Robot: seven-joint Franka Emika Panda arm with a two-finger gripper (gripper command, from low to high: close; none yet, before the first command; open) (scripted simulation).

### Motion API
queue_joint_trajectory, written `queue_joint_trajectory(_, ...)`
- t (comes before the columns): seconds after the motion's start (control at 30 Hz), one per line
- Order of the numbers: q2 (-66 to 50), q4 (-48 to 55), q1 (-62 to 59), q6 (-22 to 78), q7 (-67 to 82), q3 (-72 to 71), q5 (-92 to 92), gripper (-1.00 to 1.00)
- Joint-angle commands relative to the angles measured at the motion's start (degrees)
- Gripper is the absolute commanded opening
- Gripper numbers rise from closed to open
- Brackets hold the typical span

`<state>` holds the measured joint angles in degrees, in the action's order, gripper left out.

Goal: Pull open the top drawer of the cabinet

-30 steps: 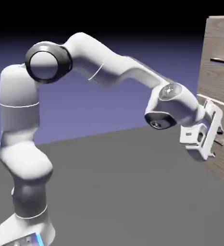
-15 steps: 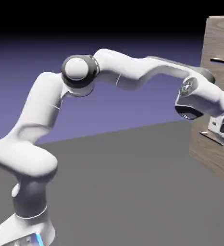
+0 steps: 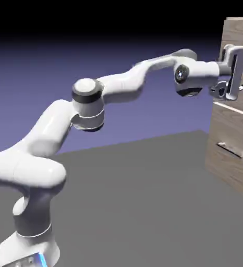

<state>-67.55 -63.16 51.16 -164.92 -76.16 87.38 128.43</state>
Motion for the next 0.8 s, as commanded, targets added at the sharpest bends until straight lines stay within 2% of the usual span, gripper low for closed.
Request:
queue_joint_trajectory(0.0, 0.0, 0.0, 0.0, 0.0, 0.0, 0.0, 0.0, 0.00)
queue_joint_trajectory(0.43, -11.8, 23.4, -18.1, 1.1, -31.4, 12.3, -9.6, 0.00)
queue_joint_trajectory(0.47, -11.8, 23.4, -18.1, 1.1, -31.4, 12.3, -9.6, -1.00)
queue_joint_trajectory(0.77, -10.5, 6.8, -6.5, 4.3, -16.3, 11.8, 0.7, -1.00)
